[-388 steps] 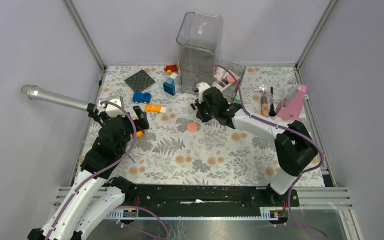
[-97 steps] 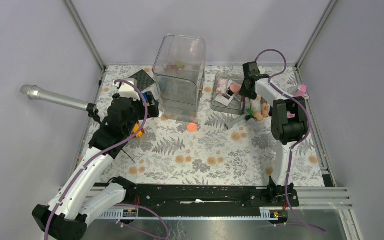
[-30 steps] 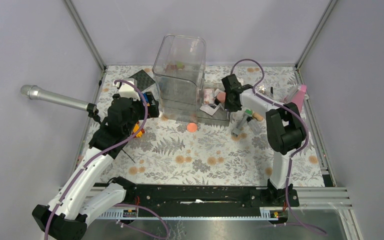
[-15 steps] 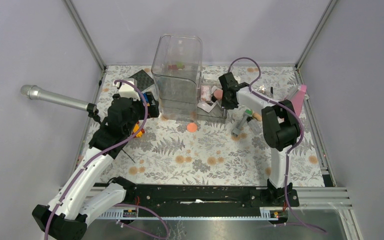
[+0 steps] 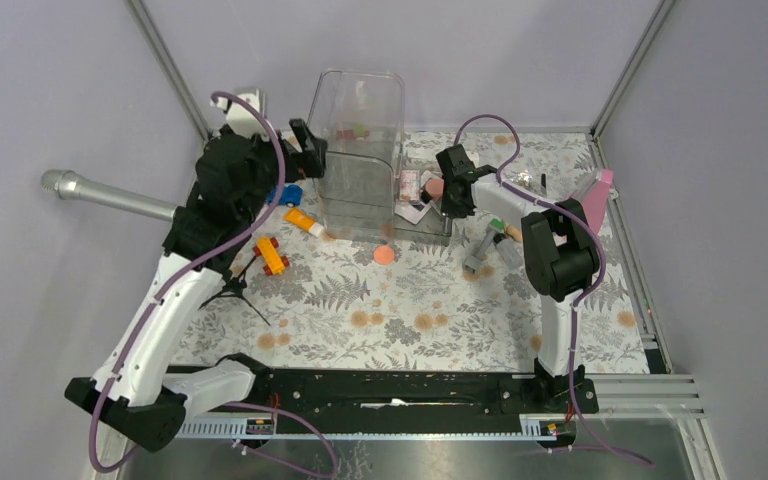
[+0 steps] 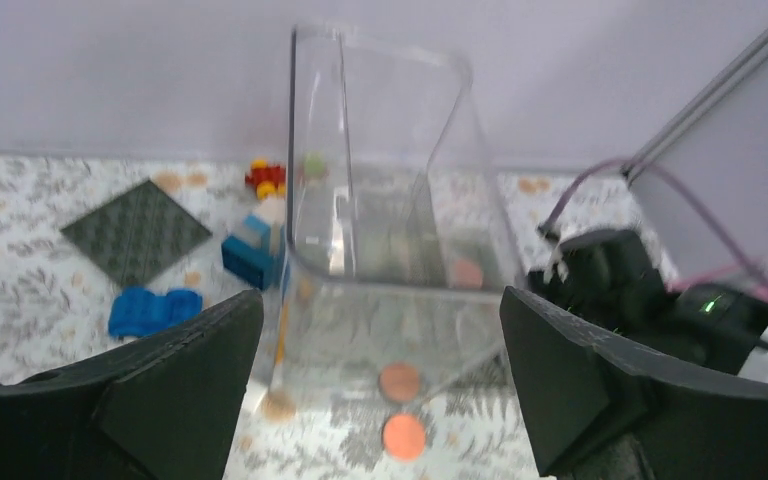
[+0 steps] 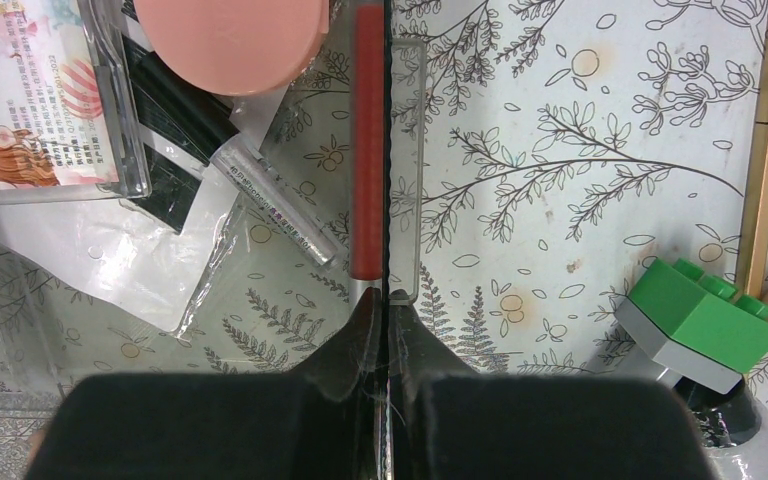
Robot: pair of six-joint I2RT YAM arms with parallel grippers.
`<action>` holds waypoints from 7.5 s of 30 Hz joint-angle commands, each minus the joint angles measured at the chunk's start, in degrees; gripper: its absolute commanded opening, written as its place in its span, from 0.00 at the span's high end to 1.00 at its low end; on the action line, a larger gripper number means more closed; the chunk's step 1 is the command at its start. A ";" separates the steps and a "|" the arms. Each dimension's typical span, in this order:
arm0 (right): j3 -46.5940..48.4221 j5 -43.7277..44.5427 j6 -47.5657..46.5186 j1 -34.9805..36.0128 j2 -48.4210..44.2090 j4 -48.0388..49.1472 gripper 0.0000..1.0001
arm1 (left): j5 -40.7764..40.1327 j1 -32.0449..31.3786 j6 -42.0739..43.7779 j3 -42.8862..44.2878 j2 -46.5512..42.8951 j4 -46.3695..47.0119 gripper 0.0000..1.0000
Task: Organize the makeup
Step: Close the drawer in the storage box.
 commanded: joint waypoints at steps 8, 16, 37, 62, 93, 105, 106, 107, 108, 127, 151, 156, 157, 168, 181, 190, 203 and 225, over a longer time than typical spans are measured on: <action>2.22 -3.24 0.17 1.28 0.18 3.16 1.00 | -1.36 4.62 2.13 19.61 16.70 4.76 0.01; 2.09 -3.89 -0.42 1.28 0.02 3.18 1.00 | 7.74 11.42 1.97 31.84 31.04 2.79 0.07; 1.83 -5.26 -0.56 1.26 -0.34 4.11 1.00 | 18.70 15.70 -2.06 23.74 36.08 6.07 0.43; 1.31 -14.84 1.77 1.41 -1.57 11.35 1.00 | 18.18 15.70 -2.10 18.77 35.40 7.67 0.89; 8.06 7.16 2.29 6.56 -2.47 -0.59 1.00 | 16.88 15.52 -1.82 17.85 35.21 7.40 0.98; 7.59 6.50 2.61 6.56 -2.90 -1.04 1.00 | 16.49 15.52 -1.88 17.80 35.11 7.36 0.99; 7.58 5.40 2.61 6.53 -2.92 -0.62 1.00 | 16.70 15.52 -1.95 17.84 35.20 7.36 0.99; 7.48 4.25 2.92 6.54 -2.98 -0.03 1.00 | 16.83 15.52 -2.03 17.84 35.28 7.31 0.99; 7.42 2.98 3.46 6.55 -3.04 0.42 1.00 | 16.97 15.52 -2.10 17.84 35.34 7.39 0.99; 7.73 -2.22 8.85 8.90 -3.65 1.78 1.00 | 16.59 14.82 -1.65 17.76 35.34 7.21 1.00; 0.20 5.87 8.02 8.92 -8.18 2.05 1.00 | 15.44 14.82 -1.33 17.67 34.99 6.99 1.00; -0.47 -1.66 8.99 8.90 -8.11 7.68 1.00 | 15.88 14.73 -1.38 17.59 35.04 6.99 1.00; -0.48 -3.28 9.33 8.91 -7.83 8.76 1.00 | 15.87 14.66 -1.36 17.58 34.99 6.93 1.00; 1.00 -7.48 14.81 8.93 -4.75 11.98 1.00 | 15.86 14.55 -1.35 17.58 35.14 6.97 1.00; -2.42 -10.64 16.01 8.92 -5.22 16.06 0.85 | 15.41 14.57 -1.19 17.32 35.03 6.92 1.00; -5.73 -6.92 13.56 8.29 -8.07 15.51 0.64 | 15.08 14.55 -0.96 16.85 34.81 6.98 1.00; -12.81 -10.58 7.14 3.19 -17.41 15.44 0.54 | 14.56 14.47 -0.11 16.85 34.18 6.34 1.00; -22.08 -4.61 -1.77 -3.94 -27.08 7.66 0.33 | 14.56 14.38 2.98 16.37 32.93 4.98 0.89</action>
